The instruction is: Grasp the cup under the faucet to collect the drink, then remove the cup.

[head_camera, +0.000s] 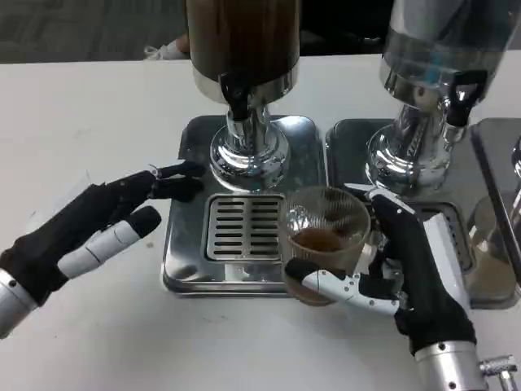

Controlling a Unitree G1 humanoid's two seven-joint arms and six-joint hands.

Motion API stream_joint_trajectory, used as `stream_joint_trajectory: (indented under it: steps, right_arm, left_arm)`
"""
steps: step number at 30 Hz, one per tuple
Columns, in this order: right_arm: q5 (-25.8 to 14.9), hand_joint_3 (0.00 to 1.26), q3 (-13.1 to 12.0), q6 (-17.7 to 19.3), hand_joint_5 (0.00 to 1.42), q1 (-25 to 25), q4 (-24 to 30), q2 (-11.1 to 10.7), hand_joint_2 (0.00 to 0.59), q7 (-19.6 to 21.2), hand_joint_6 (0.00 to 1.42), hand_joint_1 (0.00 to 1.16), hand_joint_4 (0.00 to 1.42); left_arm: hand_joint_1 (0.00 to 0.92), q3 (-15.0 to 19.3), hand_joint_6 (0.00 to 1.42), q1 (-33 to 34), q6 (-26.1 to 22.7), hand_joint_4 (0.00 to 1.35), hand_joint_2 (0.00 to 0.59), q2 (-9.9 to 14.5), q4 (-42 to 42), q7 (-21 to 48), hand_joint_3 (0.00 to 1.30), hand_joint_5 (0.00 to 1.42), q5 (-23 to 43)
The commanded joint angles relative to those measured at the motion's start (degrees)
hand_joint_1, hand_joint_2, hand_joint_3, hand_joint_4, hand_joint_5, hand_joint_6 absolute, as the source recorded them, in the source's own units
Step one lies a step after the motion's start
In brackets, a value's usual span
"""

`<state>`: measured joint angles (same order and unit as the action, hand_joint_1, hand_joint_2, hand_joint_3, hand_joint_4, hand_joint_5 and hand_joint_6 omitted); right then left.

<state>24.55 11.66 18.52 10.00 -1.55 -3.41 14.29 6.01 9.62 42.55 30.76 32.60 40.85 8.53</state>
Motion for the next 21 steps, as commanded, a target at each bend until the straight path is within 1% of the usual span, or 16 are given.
stream_joint_trajectory:
  steps: [1,9,21]
  right_arm:
    - [-1.1,0.78,-0.6,0.8,1.06,0.7,3.1,0.2,0.149,-0.1,1.33,0.98,0.87]
    - [-2.4,0.81,-2.2,1.0,1.06,3.4,8.6,-0.3,0.138,-1.8,1.32,0.99,0.89]
    - [-3.5,0.84,-3.3,0.0,1.08,7.9,16.4,-0.5,0.134,-4.0,1.31,1.02,0.92]
  left_arm:
    - [0.000,0.0,0.16,-0.9,1.1,0.24,0.078,1.4,-2.3,0.0,0.23,0.25,-0.6]
    - [0.000,-0.3,0.16,-3.5,1.8,0.24,0.077,2.4,-7.3,0.6,0.23,0.25,-0.2]
    - [0.000,-1.1,0.16,-8.0,3.0,0.23,0.076,4.0,-15.8,1.6,0.23,0.24,0.3]
